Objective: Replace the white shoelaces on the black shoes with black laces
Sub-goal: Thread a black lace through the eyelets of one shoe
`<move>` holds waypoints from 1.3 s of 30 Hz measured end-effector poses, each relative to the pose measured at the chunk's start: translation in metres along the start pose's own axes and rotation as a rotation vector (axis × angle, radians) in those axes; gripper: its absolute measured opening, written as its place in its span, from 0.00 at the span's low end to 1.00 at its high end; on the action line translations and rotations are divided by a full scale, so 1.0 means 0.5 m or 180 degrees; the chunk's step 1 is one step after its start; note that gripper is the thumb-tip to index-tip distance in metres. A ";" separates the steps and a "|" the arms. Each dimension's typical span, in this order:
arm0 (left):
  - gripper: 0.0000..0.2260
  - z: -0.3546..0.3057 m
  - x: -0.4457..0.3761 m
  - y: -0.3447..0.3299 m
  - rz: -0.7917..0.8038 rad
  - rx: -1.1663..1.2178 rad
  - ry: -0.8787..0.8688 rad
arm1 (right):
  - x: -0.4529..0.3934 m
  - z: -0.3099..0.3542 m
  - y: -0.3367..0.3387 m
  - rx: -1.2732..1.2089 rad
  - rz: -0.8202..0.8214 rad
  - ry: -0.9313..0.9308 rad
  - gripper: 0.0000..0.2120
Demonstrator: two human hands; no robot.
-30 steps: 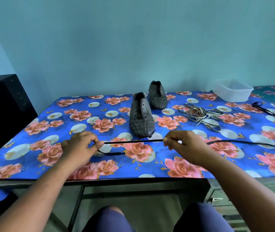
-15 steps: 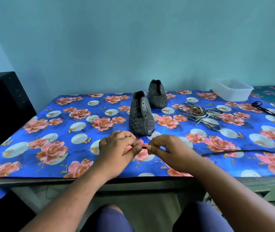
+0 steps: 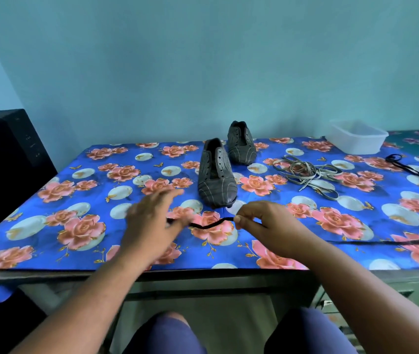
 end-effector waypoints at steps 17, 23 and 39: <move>0.13 0.095 -0.025 -0.008 -0.0035 0.1024 0.0738 | 0.023 -0.045 0.031 -0.0036 -0.0065 -0.0313 0.13; 0.05 0.096 -0.013 -0.001 0.0192 0.0087 0.1158 | 0.019 -0.030 0.027 -0.0018 -0.0035 -0.0260 0.12; 0.19 -0.026 -0.020 -0.041 -0.0084 0.0637 -0.0045 | 0.009 -0.012 0.033 0.0024 0.0079 0.0141 0.12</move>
Point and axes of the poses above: each hand's wrist, its own x-axis away from the middle knuckle, its own y-axis out of the back of the hand, z = x × y, the point moved 3 cm from there along -x, towards the middle knuckle, and after that the axes turned 6 degrees about y, right-handed, at the moved point
